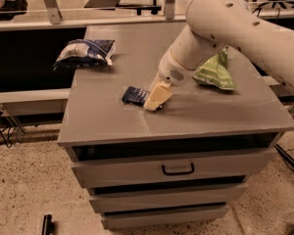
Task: Move rxbar blueberry near blue chip bag
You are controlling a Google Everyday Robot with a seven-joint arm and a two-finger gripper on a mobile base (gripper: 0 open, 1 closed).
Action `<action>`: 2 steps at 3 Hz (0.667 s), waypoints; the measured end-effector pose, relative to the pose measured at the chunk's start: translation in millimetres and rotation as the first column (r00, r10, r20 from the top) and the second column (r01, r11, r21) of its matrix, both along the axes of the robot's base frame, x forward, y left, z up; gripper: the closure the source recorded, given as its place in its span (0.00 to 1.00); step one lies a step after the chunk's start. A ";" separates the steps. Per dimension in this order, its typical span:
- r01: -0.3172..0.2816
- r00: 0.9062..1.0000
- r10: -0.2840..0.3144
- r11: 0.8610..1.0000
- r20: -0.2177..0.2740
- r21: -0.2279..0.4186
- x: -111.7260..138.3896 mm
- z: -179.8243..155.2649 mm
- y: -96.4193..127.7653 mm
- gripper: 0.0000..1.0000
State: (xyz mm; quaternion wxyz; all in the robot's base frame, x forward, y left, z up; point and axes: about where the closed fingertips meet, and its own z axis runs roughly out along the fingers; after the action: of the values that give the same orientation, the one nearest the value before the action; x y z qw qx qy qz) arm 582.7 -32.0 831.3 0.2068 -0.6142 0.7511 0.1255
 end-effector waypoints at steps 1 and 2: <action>0.000 1.000 0.000 1.000 0.000 0.000 0.0 2.4 0.0 0.94; -0.001 1.000 0.001 1.000 -0.001 0.000 -0.2 1.8 0.7 1.00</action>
Offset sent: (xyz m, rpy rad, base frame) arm 0.0000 0.0000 0.0024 0.0000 0.0000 0.0000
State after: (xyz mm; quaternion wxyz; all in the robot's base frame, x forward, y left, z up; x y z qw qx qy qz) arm 582.5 -31.3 833.1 0.2062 -0.6148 0.7508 0.1259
